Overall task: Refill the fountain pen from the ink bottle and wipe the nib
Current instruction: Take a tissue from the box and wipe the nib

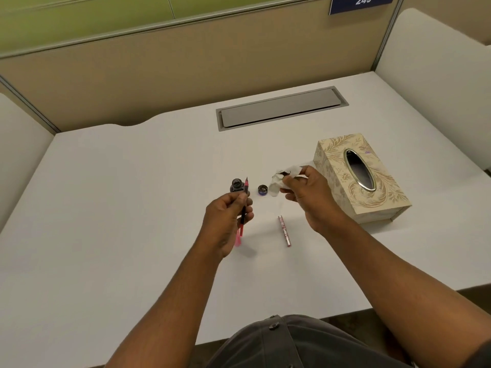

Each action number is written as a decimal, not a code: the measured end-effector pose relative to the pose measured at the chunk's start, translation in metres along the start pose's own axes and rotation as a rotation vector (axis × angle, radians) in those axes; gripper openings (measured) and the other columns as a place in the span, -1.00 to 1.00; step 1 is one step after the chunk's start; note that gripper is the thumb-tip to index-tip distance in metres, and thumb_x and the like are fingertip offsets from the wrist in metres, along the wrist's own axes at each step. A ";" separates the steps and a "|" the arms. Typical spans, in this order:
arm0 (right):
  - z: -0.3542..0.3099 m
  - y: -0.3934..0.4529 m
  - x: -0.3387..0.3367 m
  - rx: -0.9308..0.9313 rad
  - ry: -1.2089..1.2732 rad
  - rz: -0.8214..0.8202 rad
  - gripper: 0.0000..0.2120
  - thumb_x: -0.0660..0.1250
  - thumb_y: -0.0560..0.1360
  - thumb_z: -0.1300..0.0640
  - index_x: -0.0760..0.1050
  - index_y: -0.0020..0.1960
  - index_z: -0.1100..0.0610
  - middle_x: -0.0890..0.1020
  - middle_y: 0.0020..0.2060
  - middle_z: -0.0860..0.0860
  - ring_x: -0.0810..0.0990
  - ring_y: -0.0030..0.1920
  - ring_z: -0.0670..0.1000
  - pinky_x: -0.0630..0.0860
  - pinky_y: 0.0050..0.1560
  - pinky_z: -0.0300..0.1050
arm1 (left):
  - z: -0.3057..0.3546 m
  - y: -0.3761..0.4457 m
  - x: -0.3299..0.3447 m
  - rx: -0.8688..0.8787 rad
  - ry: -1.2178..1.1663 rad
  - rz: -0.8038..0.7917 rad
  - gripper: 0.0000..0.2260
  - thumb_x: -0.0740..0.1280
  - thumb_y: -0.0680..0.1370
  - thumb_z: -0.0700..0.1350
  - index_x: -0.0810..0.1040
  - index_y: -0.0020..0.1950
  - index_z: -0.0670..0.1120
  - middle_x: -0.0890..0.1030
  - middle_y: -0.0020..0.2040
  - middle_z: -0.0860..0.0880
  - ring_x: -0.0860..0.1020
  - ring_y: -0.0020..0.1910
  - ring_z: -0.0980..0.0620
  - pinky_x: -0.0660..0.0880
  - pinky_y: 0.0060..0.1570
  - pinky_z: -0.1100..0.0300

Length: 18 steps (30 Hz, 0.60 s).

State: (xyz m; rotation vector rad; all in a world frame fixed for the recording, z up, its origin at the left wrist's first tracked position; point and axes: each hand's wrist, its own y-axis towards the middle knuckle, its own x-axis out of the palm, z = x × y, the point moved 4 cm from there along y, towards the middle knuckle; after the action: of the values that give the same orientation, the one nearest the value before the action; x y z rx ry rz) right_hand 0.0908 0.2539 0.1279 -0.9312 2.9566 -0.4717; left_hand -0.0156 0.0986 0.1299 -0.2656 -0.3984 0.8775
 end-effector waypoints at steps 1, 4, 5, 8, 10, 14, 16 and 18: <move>-0.001 -0.002 0.002 -0.051 -0.045 -0.010 -0.85 0.37 0.52 0.24 0.49 0.06 0.06 0.71 -0.05 0.06 0.71 -0.09 0.02 0.57 -0.15 -0.14 | 0.000 0.000 0.001 -0.010 -0.014 -0.022 -0.89 0.29 0.59 -0.21 0.60 -0.01 -0.21 0.60 -0.18 -0.10 0.54 -0.23 0.02 0.57 -0.08 0.14; -0.006 -0.009 0.011 -0.165 -0.162 -0.031 -0.77 0.35 0.53 0.21 0.42 0.10 -0.05 0.71 -0.07 0.05 0.71 -0.07 0.02 0.64 -0.09 -0.10 | -0.005 0.002 0.004 -0.012 -0.008 -0.050 -0.83 0.26 0.61 -0.19 0.59 0.07 -0.24 0.60 -0.16 -0.10 0.55 -0.21 0.02 0.57 -0.08 0.13; -0.008 -0.012 0.014 -0.205 -0.227 -0.029 -0.76 0.35 0.53 0.19 0.42 0.11 -0.07 0.71 -0.08 0.03 0.71 -0.10 -0.01 0.65 -0.09 -0.09 | -0.006 0.002 0.005 -0.005 0.010 -0.053 -0.81 0.26 0.61 -0.18 0.59 0.11 -0.25 0.61 -0.16 -0.10 0.55 -0.21 0.02 0.56 -0.08 0.13; -0.013 -0.017 0.021 -0.312 -0.342 -0.001 -0.85 0.34 0.55 0.19 0.52 0.05 -0.04 0.70 -0.11 -0.06 0.71 -0.16 -0.07 0.67 -0.09 -0.09 | -0.010 0.002 0.008 0.042 0.104 -0.024 -0.79 0.24 0.63 -0.18 0.59 0.16 -0.23 0.63 -0.16 -0.09 0.57 -0.22 0.03 0.58 -0.09 0.14; -0.013 -0.018 0.023 -0.311 -0.346 0.018 -0.89 0.35 0.55 0.19 0.58 -0.03 0.00 0.70 -0.12 -0.09 0.70 -0.16 -0.09 0.67 -0.06 -0.09 | -0.009 0.001 0.011 0.095 0.185 0.003 -0.80 0.22 0.63 -0.19 0.59 0.15 -0.21 0.63 -0.16 -0.08 0.58 -0.22 0.04 0.59 -0.08 0.16; -0.002 -0.018 0.028 -0.216 -0.245 -0.036 -0.94 0.38 0.52 0.17 0.61 -0.08 0.04 0.72 -0.13 -0.08 0.71 -0.11 -0.08 0.64 0.05 0.00 | -0.008 0.000 0.012 0.184 0.293 0.055 -0.83 0.22 0.63 -0.19 0.61 0.10 -0.09 0.65 -0.17 -0.03 0.59 -0.21 0.05 0.58 -0.09 0.20; 0.001 -0.020 0.030 -0.149 -0.102 -0.080 -0.93 0.37 0.53 0.14 0.64 -0.08 0.08 0.73 -0.11 -0.03 0.71 -0.04 -0.03 0.62 0.10 -0.01 | -0.008 0.000 0.010 0.203 0.317 0.079 -0.82 0.23 0.63 -0.18 0.61 0.11 -0.08 0.65 -0.18 -0.01 0.60 -0.21 0.06 0.58 -0.11 0.23; 0.000 -0.022 0.032 -0.095 0.035 -0.120 -0.86 0.34 0.57 0.14 0.64 -0.10 0.16 0.73 -0.07 0.06 0.70 0.02 0.03 0.62 0.11 -0.07 | -0.006 -0.001 0.010 0.228 0.347 0.094 -0.83 0.23 0.63 -0.18 0.60 0.10 -0.06 0.65 -0.18 0.01 0.60 -0.21 0.08 0.58 -0.13 0.27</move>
State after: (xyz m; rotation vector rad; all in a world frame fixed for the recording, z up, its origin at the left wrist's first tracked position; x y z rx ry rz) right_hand 0.0773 0.2185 0.1366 -1.1269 2.9896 -0.3557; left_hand -0.0065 0.1054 0.1273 -0.2219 0.0377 0.9396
